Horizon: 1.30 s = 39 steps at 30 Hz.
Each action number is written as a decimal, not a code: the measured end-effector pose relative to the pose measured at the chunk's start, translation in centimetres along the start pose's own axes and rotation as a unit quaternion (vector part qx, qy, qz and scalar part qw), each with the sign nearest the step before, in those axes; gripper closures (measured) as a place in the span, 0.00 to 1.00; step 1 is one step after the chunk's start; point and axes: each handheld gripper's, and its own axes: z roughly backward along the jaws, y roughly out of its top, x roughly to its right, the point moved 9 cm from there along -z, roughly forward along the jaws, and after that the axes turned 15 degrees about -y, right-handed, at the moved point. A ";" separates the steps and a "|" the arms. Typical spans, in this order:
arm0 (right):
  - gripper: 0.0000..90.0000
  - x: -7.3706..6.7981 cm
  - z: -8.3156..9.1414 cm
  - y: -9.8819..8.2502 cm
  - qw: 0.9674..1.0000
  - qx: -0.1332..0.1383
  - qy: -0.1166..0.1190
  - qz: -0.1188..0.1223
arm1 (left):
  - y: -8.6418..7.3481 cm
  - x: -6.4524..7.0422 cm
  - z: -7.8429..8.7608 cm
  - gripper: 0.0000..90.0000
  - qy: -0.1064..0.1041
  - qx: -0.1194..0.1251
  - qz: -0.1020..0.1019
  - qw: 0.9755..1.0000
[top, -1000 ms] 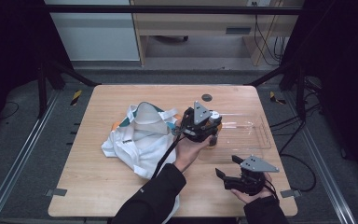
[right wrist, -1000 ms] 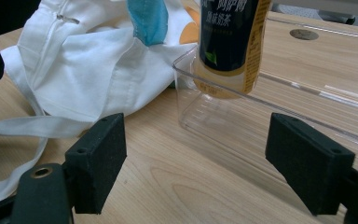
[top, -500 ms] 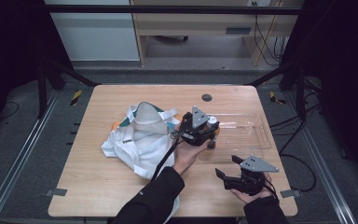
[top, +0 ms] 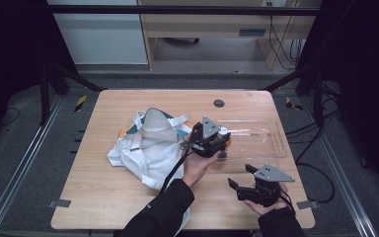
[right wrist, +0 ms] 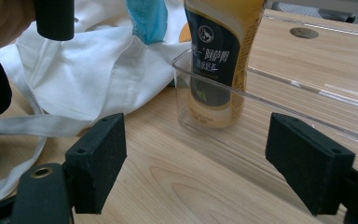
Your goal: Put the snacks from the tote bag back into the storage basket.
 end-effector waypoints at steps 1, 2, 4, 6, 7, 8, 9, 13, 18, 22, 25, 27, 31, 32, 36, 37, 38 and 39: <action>0.23 0.0 0.0 0.0 1.000 0.000 0.000 0.000 | -0.1 0.0 0.0 0.65 0.000 -0.001 0.000 1.000; 0.23 0.0 0.0 0.0 1.000 0.000 0.000 0.000 | -0.2 0.0 -0.1 0.65 0.000 -0.003 -0.002 1.000; 0.23 0.0 0.0 0.0 1.000 -0.001 0.000 -0.001 | -0.3 0.0 -0.1 0.65 0.000 -0.004 -0.003 1.000; 0.23 0.0 0.0 0.0 1.000 -0.001 0.000 -0.001 | -0.4 0.1 -0.2 0.65 0.000 -0.004 -0.001 1.000; 0.23 0.0 0.0 0.0 1.000 -0.001 0.000 -0.001 | -0.5 0.1 -0.2 0.65 0.000 -0.007 -0.005 1.000; 0.23 0.0 -0.1 0.0 1.000 0.001 0.000 0.001 | -0.5 0.2 -0.2 0.65 -0.001 -0.005 -0.007 1.000; 0.23 0.0 0.0 0.0 1.000 -0.001 0.000 0.000 | -0.5 0.2 -0.2 0.65 0.000 -0.005 -0.008 1.000; 0.23 0.0 0.0 0.0 1.000 -0.001 0.000 0.000 | -0.6 0.3 -0.3 0.65 0.000 -0.003 -0.012 1.000; 0.23 0.0 0.0 0.0 1.000 -0.002 -0.001 -0.002 | -0.7 0.4 -0.2 0.65 -0.001 0.007 -0.019 1.000; 0.23 0.0 0.0 0.0 1.000 -0.001 -0.001 -0.001 | -0.8 0.5 -0.3 0.65 -0.002 0.009 -0.022 1.000; 0.23 0.0 0.0 0.0 1.000 -0.001 -0.001 -0.001 | -0.8 0.4 -0.3 0.64 -0.003 0.009 -0.022 1.000; 0.23 0.0 -0.1 0.0 1.000 -0.001 -0.002 0.000 | -0.8 0.4 -0.3 0.64 -0.005 0.010 -0.018 1.000; 0.22 0.1 0.0 0.0 1.000 0.000 -0.002 -0.002 | -0.8 0.4 0.0 0.56 -0.008 0.006 -0.021 1.000; 0.22 0.1 0.0 0.0 1.000 -0.001 -0.002 -0.003 | -0.7 0.4 0.2 0.55 -0.008 0.005 -0.026 1.000; 0.22 0.1 0.0 0.0 1.000 -0.001 -0.003 -0.002 | -0.3 0.5 1.2 0.48 -0.017 0.006 -0.034 0.999; 0.22 0.1 0.0 0.0 1.000 -0.002 -0.003 -0.003 | -0.3 0.5 1.5 0.48 -0.017 0.005 -0.037 0.999; 0.22 0.1 0.0 0.0 1.000 -0.002 -0.004 -0.003 | -0.2 0.5 1.8 0.47 -0.017 0.003 -0.040 0.999; 0.22 0.1 0.0 0.0 1.000 -0.003 -0.004 -0.003 | -0.2 0.4 2.1 0.46 -0.019 0.002 -0.039 0.999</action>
